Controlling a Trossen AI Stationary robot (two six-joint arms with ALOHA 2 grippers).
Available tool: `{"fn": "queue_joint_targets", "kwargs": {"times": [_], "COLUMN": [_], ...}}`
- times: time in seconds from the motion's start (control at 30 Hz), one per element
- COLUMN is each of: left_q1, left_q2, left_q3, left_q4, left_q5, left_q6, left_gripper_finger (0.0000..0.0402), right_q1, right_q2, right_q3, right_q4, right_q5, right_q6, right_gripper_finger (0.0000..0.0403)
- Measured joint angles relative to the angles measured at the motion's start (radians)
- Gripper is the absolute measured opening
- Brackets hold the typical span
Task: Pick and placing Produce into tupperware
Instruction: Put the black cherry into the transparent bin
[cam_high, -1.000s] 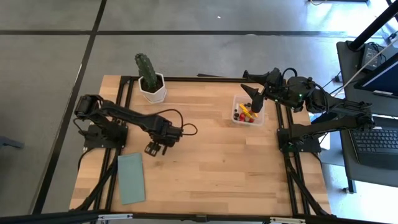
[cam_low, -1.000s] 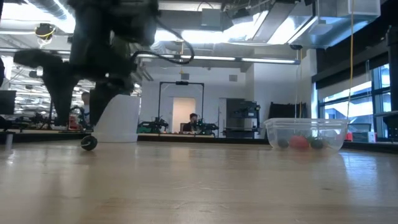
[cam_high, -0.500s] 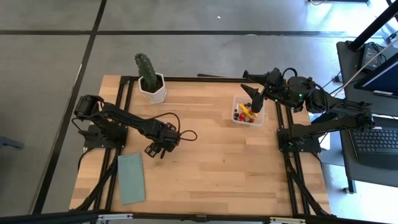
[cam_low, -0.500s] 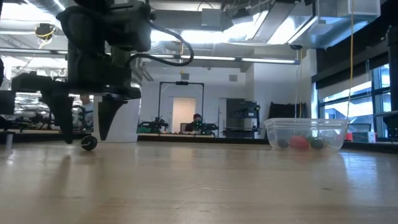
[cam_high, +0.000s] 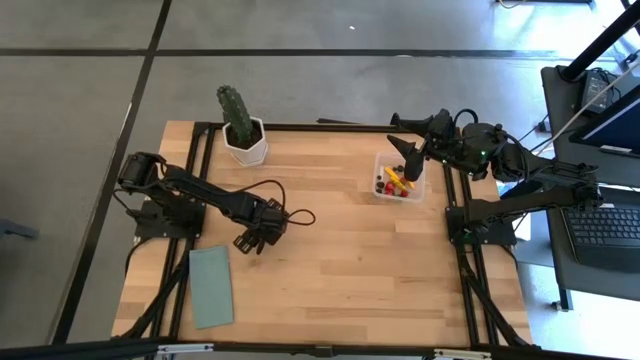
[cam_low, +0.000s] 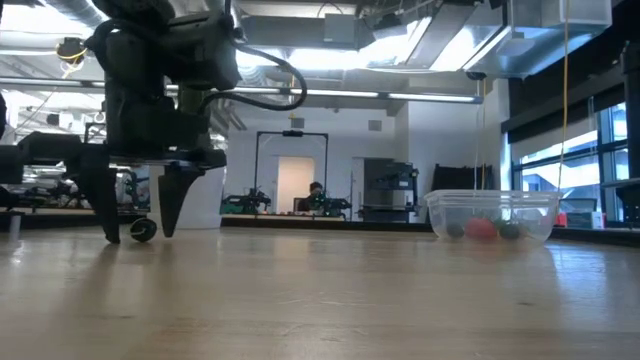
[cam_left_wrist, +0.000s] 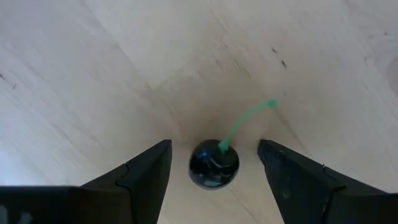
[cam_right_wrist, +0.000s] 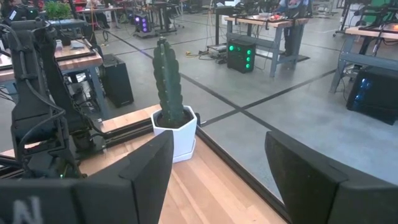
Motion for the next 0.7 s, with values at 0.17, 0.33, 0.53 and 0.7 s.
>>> {"fn": "queue_joint_targets", "kwargs": {"times": [0.17,0.33,0.53,0.7], "left_q1": [0.0,0.0,-0.001,-0.002], "left_q2": [0.001,0.002,0.003,0.003], "left_q3": [-0.003,-0.003,-0.005,-0.005], "left_q4": [0.001,-0.005,-0.008,-0.006], "left_q5": [0.004,0.013,0.022,0.023], "left_q6": [0.0,0.0,0.0,0.0], "left_gripper_finger": [0.024,0.0208,0.0158,0.0117], "right_q1": [0.0,0.0,0.0,0.0], "right_q2": [0.0,0.0,0.0,0.0], "right_q3": [0.0,0.0,0.0,0.0], "right_q4": [0.0,0.0,0.0,0.0], "right_q5": [0.0,0.0,0.0,0.0], "right_q6": [0.002,0.002,0.003,0.003], "right_gripper_finger": [0.0255,0.0255,0.0255,0.0255]}}
